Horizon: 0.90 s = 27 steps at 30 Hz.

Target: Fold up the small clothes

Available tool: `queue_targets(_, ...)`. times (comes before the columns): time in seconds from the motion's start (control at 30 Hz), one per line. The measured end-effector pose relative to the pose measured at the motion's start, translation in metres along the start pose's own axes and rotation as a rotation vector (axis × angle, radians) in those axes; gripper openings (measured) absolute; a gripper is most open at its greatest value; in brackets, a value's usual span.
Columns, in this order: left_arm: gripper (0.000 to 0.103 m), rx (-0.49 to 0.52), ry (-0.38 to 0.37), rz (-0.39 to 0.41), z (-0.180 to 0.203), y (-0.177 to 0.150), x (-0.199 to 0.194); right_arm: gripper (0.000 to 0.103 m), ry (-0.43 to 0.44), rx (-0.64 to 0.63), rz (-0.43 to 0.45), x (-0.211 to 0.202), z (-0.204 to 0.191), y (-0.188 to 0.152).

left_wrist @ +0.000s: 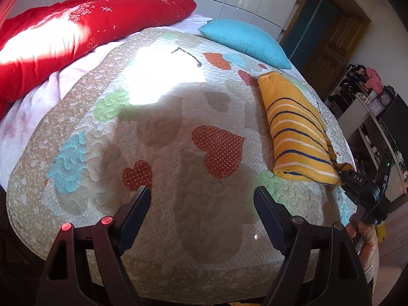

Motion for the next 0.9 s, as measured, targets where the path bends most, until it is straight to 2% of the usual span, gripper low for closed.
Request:
queue_targets(0.13,0.082,0.05,-0.02,0.001,0.017,0.005,0.002,0.049,0.077,-0.006,0.038,-0.03,0.007,0.003)
queue_targets(0.27,0.082,0.093,-0.085,-0.029,0.04,0.018,0.019,0.069,0.092,-0.038,0.092,-0.059,0.011,0.016)
queue_targets(0.37,0.082,0.096,-0.175,-0.066,0.059,0.037,0.039,0.071,0.099,-0.034,0.078,-0.056,0.018,0.035)
queue_targets(0.43,0.082,0.121,-0.208,-0.076,0.078,0.052,0.055,0.073,0.109,-0.041,0.052,-0.042,0.022,0.051)
queue_targets(0.5,0.082,0.147,-0.257,-0.079,0.098,0.067,0.071,0.073,0.104,-0.043,0.011,-0.021,0.027,0.066)
queue_targets(0.63,0.083,0.156,-0.372,-0.165,0.13,0.093,0.117,0.073,0.166,-0.022,-0.106,0.035,0.033,0.089)
queue_targets(0.77,0.087,0.198,-0.404,-0.218,0.156,0.111,0.163,0.074,0.249,0.026,-0.204,0.088,0.038,0.102)
queue_targets(0.8,0.092,0.211,-0.415,-0.233,0.162,0.113,0.173,0.074,0.277,0.047,-0.215,0.098,0.04,0.104)
queue_targets(0.83,0.092,0.212,-0.424,-0.251,0.166,0.113,0.182,0.074,0.297,0.069,-0.203,0.104,0.042,0.106)
queue_targets(0.9,0.088,0.21,-0.435,-0.302,0.174,0.109,0.194,0.063,0.346,0.125,-0.199,0.112,0.041,0.11)
Point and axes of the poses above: each gripper's, at about its wrist camera, not at the fingertips, and x roughly the way its jaws point, z to its right, y to its top, the point moved 2 cm from there along x, roughly the way its jaws point, and after that the axes turned 8 degrees about y, right-handed, at the moved point
